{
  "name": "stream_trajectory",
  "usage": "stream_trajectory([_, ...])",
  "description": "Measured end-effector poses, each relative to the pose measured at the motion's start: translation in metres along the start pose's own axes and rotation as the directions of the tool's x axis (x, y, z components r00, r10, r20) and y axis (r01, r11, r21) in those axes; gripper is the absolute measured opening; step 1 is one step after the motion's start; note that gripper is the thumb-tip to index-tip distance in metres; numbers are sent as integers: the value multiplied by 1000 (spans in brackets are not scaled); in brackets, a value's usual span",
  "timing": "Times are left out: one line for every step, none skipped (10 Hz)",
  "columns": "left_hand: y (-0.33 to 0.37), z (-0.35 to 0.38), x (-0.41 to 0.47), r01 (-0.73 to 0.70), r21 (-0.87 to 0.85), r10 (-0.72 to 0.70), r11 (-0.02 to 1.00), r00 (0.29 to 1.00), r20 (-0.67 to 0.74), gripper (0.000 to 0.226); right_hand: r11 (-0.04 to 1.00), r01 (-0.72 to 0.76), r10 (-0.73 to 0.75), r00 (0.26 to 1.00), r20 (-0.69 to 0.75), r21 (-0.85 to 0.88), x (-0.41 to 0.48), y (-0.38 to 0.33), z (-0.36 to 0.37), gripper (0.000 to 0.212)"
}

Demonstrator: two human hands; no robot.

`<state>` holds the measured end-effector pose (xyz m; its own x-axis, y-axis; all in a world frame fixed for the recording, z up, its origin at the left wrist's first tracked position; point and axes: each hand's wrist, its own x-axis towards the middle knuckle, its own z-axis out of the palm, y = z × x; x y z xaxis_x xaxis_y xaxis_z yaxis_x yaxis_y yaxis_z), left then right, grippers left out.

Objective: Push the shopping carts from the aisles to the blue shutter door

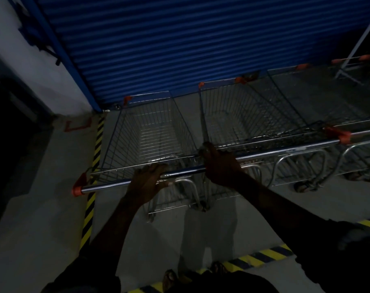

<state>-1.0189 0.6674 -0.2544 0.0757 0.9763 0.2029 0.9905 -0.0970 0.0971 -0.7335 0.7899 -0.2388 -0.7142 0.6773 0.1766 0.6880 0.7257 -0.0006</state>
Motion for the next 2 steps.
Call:
stream_trajectory([26, -3, -5, 48, -72, -49, 996, 999, -15, 71, 1000, -24, 24, 999, -32, 0, -12, 4, 7, 70])
stream_trajectory([44, 1, -5, 47, -73, -48, 996, 999, -15, 70, 999, -34, 34, 998, -48, -3, -22, 9, 5, 81])
